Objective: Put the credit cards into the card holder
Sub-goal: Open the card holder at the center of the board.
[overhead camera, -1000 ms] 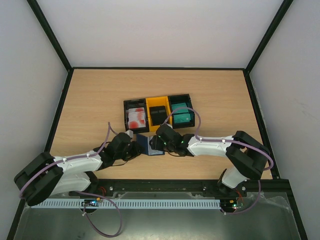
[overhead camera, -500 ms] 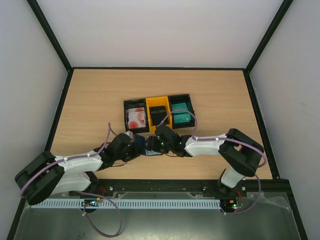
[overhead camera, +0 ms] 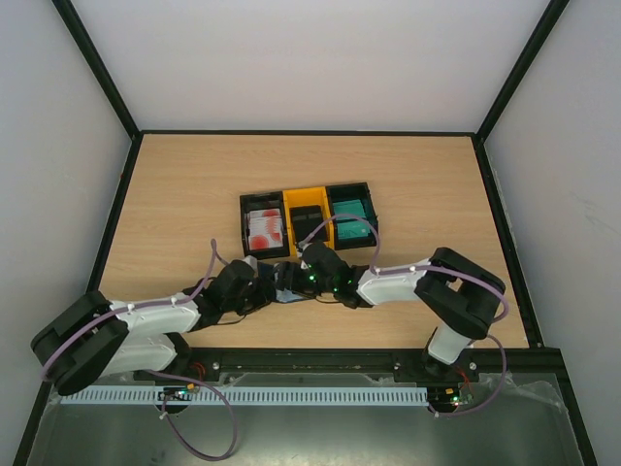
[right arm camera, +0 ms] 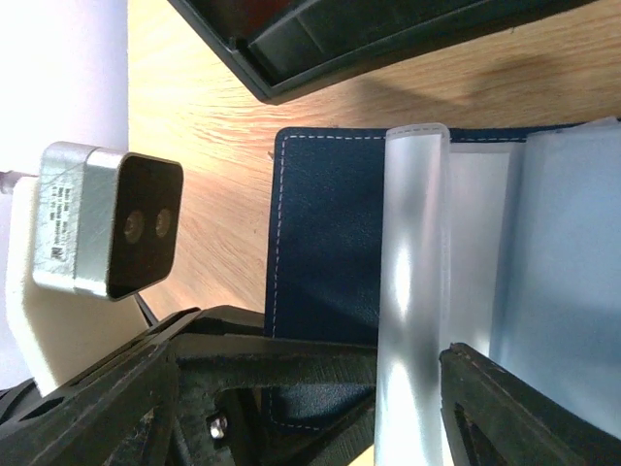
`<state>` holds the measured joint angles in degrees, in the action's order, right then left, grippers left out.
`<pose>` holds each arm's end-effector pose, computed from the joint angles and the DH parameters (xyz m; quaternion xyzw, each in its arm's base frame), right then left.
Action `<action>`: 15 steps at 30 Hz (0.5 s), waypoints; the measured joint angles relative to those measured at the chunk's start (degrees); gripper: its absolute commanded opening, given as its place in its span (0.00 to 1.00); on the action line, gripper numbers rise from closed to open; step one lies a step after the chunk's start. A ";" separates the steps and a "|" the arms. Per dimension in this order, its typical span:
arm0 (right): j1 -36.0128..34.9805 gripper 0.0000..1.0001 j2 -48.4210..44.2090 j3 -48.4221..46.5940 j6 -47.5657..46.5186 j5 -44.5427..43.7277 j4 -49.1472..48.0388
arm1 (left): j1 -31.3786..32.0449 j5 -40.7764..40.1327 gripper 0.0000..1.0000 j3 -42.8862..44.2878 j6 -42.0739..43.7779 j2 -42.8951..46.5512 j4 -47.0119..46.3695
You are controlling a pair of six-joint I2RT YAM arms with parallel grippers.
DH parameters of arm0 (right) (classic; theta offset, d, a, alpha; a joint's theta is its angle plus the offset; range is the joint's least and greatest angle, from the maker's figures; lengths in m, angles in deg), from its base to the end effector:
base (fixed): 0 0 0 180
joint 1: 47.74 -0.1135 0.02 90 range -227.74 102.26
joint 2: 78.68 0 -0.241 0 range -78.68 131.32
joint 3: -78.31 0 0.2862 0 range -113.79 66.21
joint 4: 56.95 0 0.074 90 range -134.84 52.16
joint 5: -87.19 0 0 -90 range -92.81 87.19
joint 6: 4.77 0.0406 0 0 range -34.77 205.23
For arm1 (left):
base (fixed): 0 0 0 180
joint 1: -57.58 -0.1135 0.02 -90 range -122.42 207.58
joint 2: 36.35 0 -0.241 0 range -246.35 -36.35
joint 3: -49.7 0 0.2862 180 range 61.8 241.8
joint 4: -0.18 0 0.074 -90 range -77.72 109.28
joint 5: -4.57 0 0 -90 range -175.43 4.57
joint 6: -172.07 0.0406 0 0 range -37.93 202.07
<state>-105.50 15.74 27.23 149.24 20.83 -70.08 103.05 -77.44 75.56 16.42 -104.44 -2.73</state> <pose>0.1691 0.2986 0.1014 -0.0557 0.8529 0.5126 0.0822 0.1575 -0.1682 0.0724 -0.1286 0.8929 -0.3877 0.1895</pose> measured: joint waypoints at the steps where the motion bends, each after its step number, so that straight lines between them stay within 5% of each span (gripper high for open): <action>1: 0.02 0.73 0.72 0.02 0.22 0.22 -0.98 | 0.00 -0.07 0.09 0.00 0.13 -0.17 -0.02; 11: 0.98 0.73 5.81 0.02 2.58 2.86 -8.48 | 0.00 -0.37 0.12 -0.33 1.16 -0.44 0.02; 15: 1.49 0.73 6.12 0.11 3.63 3.23 -10.67 | 0.00 -0.57 0.23 -0.55 1.36 -0.42 -0.07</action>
<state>-104.01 21.86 27.34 152.87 24.07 -80.74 103.05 -78.01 75.01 17.78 -104.86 -2.79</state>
